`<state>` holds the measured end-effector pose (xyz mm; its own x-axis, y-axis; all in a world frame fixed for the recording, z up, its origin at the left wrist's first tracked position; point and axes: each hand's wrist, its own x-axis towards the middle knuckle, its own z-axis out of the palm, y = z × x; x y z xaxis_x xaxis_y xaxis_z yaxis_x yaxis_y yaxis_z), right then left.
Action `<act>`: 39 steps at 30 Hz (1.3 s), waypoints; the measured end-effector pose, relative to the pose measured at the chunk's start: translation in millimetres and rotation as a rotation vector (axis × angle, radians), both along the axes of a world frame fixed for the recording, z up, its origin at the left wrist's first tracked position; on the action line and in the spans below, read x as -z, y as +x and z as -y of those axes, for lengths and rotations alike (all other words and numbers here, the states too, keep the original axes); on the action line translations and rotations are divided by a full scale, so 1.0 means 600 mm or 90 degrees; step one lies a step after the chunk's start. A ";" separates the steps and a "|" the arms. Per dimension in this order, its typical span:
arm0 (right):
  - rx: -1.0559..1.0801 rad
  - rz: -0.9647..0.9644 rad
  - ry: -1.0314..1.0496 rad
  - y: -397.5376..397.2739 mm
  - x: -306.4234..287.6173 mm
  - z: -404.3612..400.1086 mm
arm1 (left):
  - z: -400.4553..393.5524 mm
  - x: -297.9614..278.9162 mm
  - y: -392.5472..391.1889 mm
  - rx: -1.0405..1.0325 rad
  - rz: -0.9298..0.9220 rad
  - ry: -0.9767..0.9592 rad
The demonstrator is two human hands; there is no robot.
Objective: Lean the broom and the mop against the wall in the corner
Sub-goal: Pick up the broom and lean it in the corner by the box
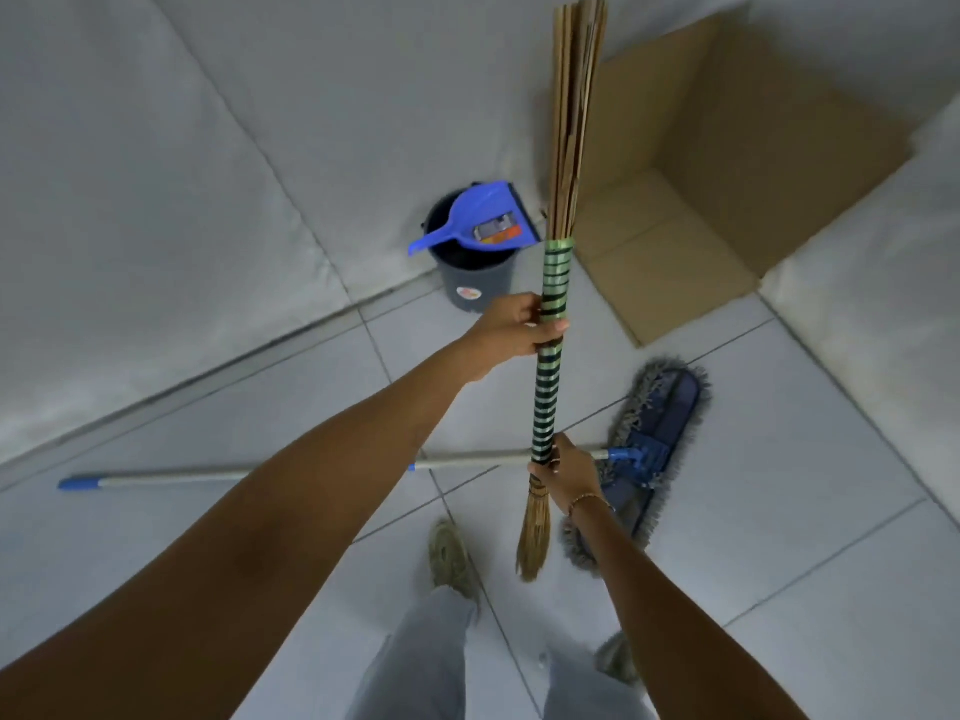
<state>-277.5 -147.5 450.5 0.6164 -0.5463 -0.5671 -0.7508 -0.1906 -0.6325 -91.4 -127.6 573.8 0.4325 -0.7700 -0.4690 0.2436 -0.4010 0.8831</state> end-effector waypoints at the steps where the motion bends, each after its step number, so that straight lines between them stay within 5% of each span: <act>1: 0.009 0.003 -0.002 -0.021 -0.011 0.015 | 0.020 -0.012 -0.022 0.010 -0.002 -0.009; 19: 0.186 0.044 -0.124 -0.551 -0.152 0.519 | 0.538 -0.190 -0.557 0.124 0.023 -0.133; 27: 0.152 0.078 -0.121 -0.492 -0.169 0.676 | 0.662 -0.215 -0.510 0.070 0.048 -0.167; 39: 0.072 0.082 -0.108 -0.248 -0.142 0.986 | 0.949 -0.174 -0.261 -0.031 0.099 -0.179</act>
<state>-426.2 -739.1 535.5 0.6072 -0.6964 -0.3826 -0.6889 -0.2215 -0.6902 -248.0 -697.3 678.4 0.5218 -0.8367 -0.1662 0.1095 -0.1276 0.9858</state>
